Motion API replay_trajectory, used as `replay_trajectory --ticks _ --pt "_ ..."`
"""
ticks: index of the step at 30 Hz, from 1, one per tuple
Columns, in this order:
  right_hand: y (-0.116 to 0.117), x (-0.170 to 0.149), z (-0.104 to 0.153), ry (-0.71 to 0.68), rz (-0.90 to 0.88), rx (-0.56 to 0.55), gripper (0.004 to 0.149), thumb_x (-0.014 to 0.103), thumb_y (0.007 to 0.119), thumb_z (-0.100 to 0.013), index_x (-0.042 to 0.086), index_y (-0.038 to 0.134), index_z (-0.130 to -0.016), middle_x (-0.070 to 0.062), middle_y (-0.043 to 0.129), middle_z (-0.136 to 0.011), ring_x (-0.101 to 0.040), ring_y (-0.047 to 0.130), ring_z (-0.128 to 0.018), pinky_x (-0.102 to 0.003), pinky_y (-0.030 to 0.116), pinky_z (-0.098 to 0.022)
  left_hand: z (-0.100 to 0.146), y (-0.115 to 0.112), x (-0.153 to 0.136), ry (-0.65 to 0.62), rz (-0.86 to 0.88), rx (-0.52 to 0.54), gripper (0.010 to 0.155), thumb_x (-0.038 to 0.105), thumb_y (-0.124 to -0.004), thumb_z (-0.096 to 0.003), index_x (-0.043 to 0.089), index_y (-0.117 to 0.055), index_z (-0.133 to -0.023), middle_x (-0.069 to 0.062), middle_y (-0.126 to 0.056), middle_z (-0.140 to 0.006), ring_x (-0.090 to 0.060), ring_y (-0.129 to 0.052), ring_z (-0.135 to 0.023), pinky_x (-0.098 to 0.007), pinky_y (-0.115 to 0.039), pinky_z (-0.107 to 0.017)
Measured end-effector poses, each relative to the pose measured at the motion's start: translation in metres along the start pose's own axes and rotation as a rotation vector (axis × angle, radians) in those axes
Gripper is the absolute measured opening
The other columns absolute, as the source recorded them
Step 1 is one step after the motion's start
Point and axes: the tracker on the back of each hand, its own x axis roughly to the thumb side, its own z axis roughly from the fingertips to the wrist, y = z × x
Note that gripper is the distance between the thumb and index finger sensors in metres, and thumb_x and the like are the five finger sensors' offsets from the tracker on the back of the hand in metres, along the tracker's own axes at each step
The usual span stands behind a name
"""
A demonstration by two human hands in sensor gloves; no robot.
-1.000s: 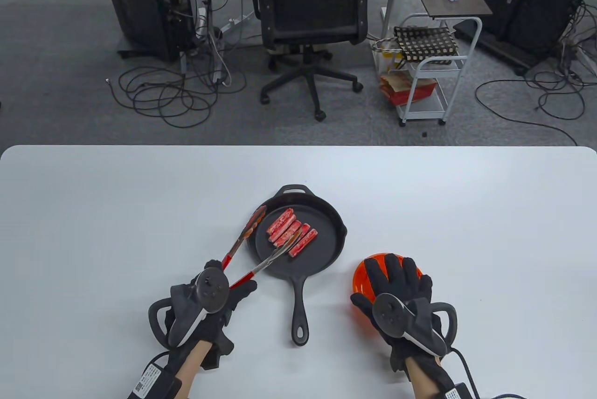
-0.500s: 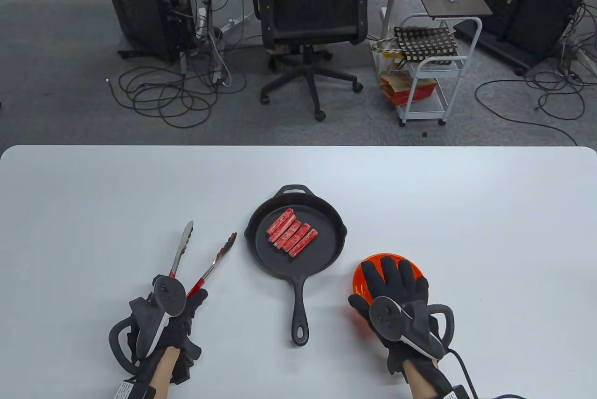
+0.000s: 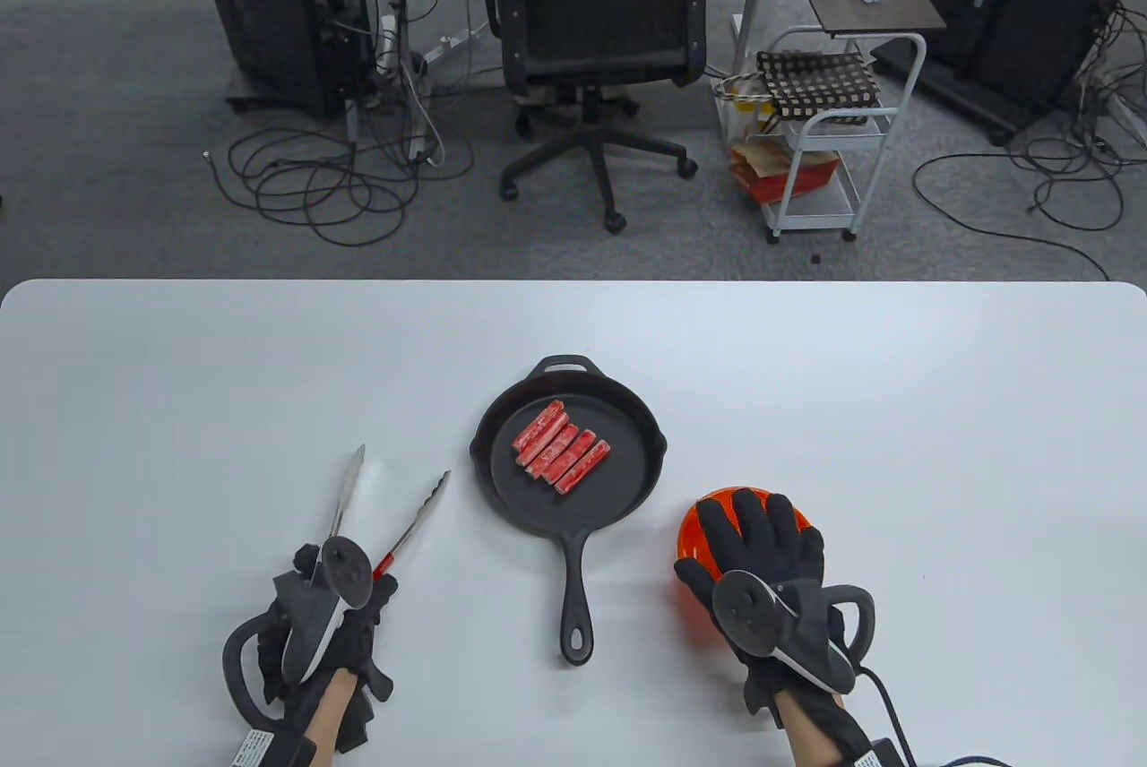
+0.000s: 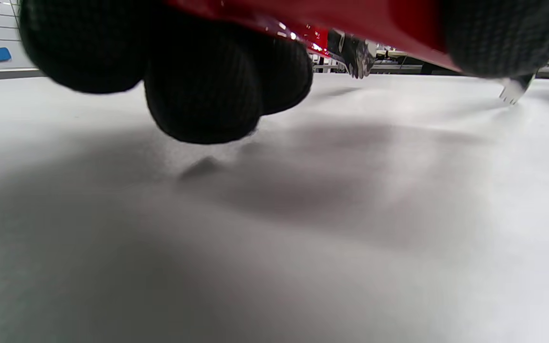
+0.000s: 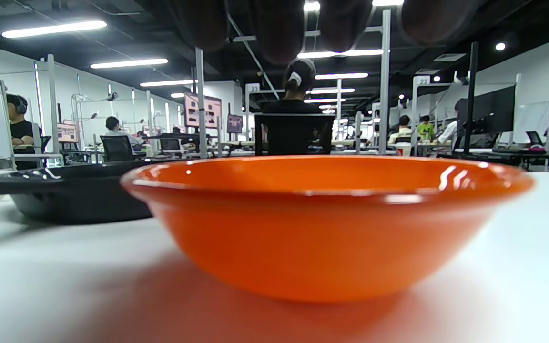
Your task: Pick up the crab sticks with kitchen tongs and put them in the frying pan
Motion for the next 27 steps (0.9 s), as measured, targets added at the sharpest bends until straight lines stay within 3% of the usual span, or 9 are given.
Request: replay_trajectory --ticks 3,8,18,25,27 --pt "0.0 0.001 0.0 -0.003 0.002 0.004 0.069 0.06 0.051 -0.057 0.026 0.05 -0.116 -0.017 0.052 -0.119 -0.052 0.048 -0.106 -0.074 0.053 -0.067 0.002 0.003 0.003 -0.001 -0.085 0.065 0.101 0.079 -0.075 -0.0389 0.012 -0.059 -0.112 -0.005 -0.093 -0.088 -0.031 -0.104 -0.062 -0.049 -0.086 -0.039" --pt "-0.002 -0.001 0.001 -0.001 -0.014 -0.016 0.068 0.06 0.051 -0.057 0.025 0.051 -0.116 -0.017 0.053 -0.119 -0.052 0.049 -0.105 -0.073 0.054 -0.067 -0.001 -0.003 0.004 0.029 -0.066 -0.047 0.1 0.079 -0.073 -0.0407 0.011 -0.058 -0.113 -0.006 -0.091 -0.091 -0.035 -0.099 -0.07 -0.052 -0.084 -0.042" --pt "0.0 0.003 -0.001 -0.011 -0.019 0.011 0.069 0.06 0.051 -0.057 0.025 0.05 -0.116 -0.017 0.053 -0.119 -0.052 0.048 -0.105 -0.073 0.053 -0.068 -0.003 -0.01 0.008 0.053 -0.191 -0.09 0.098 0.077 -0.069 -0.0445 0.012 -0.051 -0.116 -0.013 -0.08 -0.102 -0.042 -0.088 -0.084 -0.056 -0.079 -0.049" --pt "0.0 0.004 -0.001 -0.012 -0.016 0.015 0.069 0.06 0.051 -0.057 0.025 0.05 -0.116 -0.018 0.053 -0.119 -0.052 0.049 -0.105 -0.073 0.053 -0.068 -0.003 -0.01 0.007 0.049 -0.176 -0.092 0.098 0.076 -0.07 -0.0442 0.011 -0.052 -0.115 -0.014 -0.08 -0.103 -0.043 -0.087 -0.085 -0.058 -0.078 -0.05" --pt "0.0 0.004 -0.001 -0.011 -0.014 0.018 0.069 0.06 0.051 -0.057 0.025 0.05 -0.116 -0.018 0.053 -0.119 -0.052 0.049 -0.105 -0.073 0.053 -0.068 -0.004 -0.007 0.005 0.042 -0.146 -0.139 0.099 0.075 -0.07 -0.0442 0.011 -0.05 -0.116 -0.015 -0.078 -0.105 -0.045 -0.085 -0.088 -0.06 -0.077 -0.052"
